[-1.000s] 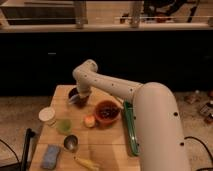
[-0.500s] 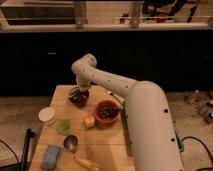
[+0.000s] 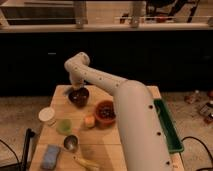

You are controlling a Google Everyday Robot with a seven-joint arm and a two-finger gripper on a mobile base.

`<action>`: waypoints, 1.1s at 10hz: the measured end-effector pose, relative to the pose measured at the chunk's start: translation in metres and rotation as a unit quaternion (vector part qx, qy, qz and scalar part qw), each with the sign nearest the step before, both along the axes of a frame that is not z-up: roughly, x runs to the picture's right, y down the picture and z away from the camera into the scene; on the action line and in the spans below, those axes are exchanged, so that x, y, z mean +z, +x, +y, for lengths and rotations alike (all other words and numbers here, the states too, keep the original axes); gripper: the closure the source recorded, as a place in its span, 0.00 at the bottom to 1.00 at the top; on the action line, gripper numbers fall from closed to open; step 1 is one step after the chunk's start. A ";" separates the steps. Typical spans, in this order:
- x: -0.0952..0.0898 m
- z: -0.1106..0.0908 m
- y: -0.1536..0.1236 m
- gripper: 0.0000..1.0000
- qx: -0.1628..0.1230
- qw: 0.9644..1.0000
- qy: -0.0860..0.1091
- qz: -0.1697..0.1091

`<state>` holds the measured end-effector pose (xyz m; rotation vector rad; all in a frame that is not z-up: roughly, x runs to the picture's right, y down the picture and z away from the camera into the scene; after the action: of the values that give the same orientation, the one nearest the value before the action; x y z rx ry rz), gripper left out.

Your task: Wipe purple bowl with towel

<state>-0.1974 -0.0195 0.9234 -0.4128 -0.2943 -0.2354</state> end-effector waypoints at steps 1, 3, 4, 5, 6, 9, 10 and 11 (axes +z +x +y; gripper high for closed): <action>-0.001 0.005 -0.003 1.00 -0.005 1.000 -0.004 -0.004; -0.002 0.017 0.000 1.00 -0.014 1.000 -0.011 -0.010; -0.005 0.024 0.001 1.00 -0.017 1.000 -0.014 -0.014; -0.009 0.033 0.006 1.00 -0.017 1.000 -0.021 -0.016; -0.011 0.040 0.015 1.00 -0.017 0.999 -0.024 -0.013; -0.014 0.051 0.048 1.00 -0.003 0.999 -0.033 -0.001; -0.013 0.049 0.062 1.00 0.004 0.999 -0.032 0.008; -0.011 0.047 0.067 1.00 0.011 0.999 -0.033 0.013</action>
<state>-0.1302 0.0271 0.9119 -0.4772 -0.2820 -0.1987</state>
